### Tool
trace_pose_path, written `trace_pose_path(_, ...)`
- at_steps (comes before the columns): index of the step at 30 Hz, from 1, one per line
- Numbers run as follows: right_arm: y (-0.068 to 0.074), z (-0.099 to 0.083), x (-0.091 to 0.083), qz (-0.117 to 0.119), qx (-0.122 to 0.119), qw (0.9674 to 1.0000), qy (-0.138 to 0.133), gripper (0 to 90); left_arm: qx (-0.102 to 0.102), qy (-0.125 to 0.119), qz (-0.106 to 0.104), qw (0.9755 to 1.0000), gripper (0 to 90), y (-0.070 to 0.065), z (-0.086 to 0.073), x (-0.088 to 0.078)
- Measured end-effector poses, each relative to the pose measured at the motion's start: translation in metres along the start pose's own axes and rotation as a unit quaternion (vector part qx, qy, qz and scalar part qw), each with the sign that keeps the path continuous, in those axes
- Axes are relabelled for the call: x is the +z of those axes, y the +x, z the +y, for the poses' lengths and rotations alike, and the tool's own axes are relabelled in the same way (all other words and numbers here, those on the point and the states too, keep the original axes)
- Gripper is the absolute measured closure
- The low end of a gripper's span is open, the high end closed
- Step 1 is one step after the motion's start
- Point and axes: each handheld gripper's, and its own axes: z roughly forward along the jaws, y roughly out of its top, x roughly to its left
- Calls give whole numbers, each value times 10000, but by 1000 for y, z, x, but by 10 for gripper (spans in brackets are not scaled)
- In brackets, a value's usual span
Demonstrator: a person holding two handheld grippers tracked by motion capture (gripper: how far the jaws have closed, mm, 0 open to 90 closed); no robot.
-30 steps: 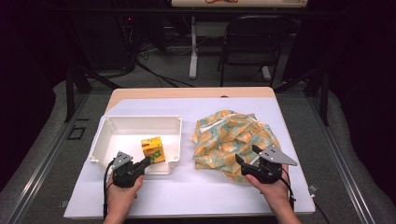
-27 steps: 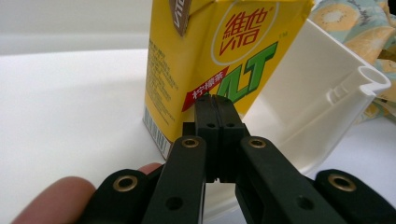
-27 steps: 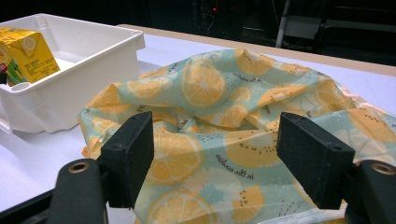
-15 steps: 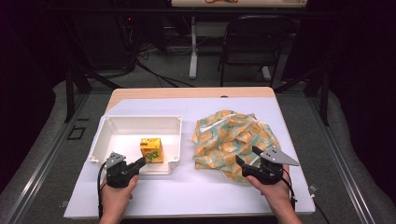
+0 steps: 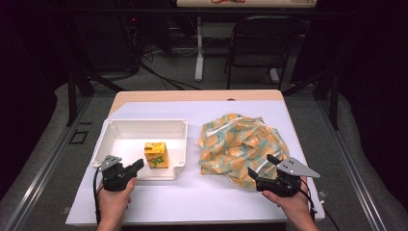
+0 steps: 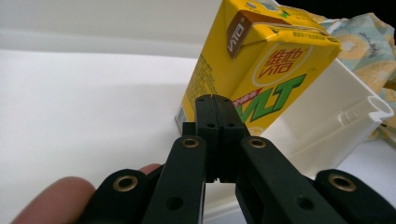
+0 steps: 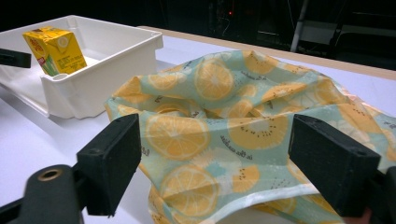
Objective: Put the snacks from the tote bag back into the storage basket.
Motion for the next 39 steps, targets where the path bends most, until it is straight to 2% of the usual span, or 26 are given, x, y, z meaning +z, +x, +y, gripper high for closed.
trace_pose_path(5, -2, -6, -7, -20, -110, 9999, -25, 146, -31, -5, 87, 10000, 900, 3, 0, 3)
trace_pose_path(15, -2, -14, -13, 72, -123, 9999, -63, 143, -107, -101, 187, 9997, 900, 11, 2, 10)
trace_pose_path(21, -3, -16, -11, 44, -110, 9999, -30, 144, -98, -30, 241, 9997, 900, 12, 4, 18)
trace_pose_path(30, -4, -18, -9, 86, -146, 9999, 30, 144, -16, 37, 134, 9999, 900, 4, 5, 28)
trace_pose_path(36, -3, -18, -9, 71, -157, 9998, 47, 144, -78, 41, 135, 9999, 900, 4, 5, 30)
trace_pose_path(39, -3, -18, -9, 88, -172, 9998, 62, 144, -86, 77, 68, 9999, 900, 2, 6, 32)
